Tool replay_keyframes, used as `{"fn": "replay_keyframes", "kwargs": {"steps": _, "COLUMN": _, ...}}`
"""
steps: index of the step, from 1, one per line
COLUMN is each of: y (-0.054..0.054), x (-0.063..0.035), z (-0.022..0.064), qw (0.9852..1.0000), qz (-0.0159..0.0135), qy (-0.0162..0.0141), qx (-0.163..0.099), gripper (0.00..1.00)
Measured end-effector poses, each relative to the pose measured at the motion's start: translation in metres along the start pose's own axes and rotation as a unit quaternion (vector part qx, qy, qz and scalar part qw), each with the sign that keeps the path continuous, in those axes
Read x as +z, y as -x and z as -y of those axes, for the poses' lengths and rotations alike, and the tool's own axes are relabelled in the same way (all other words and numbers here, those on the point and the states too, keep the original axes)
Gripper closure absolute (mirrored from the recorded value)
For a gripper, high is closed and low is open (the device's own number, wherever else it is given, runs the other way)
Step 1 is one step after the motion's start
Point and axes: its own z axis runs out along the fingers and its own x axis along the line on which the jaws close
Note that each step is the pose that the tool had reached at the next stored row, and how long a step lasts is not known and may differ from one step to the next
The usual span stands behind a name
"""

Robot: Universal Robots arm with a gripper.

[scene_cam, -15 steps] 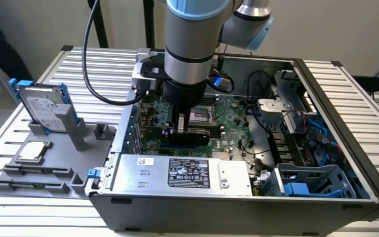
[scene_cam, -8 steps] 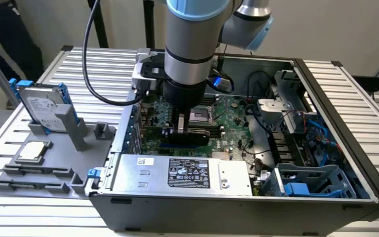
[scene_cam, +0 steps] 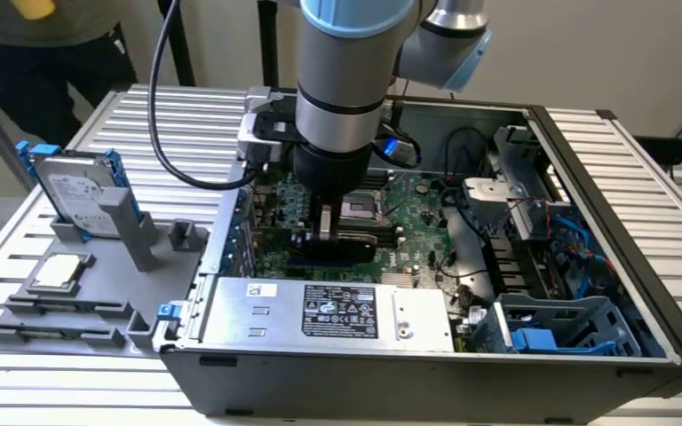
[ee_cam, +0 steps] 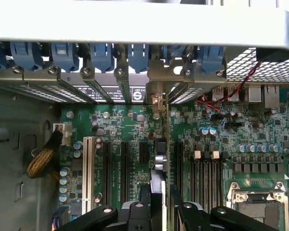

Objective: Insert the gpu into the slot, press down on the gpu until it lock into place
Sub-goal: 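Insert the gpu into the slot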

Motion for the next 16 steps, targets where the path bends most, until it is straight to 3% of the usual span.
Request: {"fn": "replay_keyframes", "kwargs": {"steps": 16, "y": -0.0003, "x": 0.0044, "z": 0.0002, "qw": 1.0, "qz": -0.0002, "qy": 0.0018, "qx": 0.0, "gripper": 0.74}}
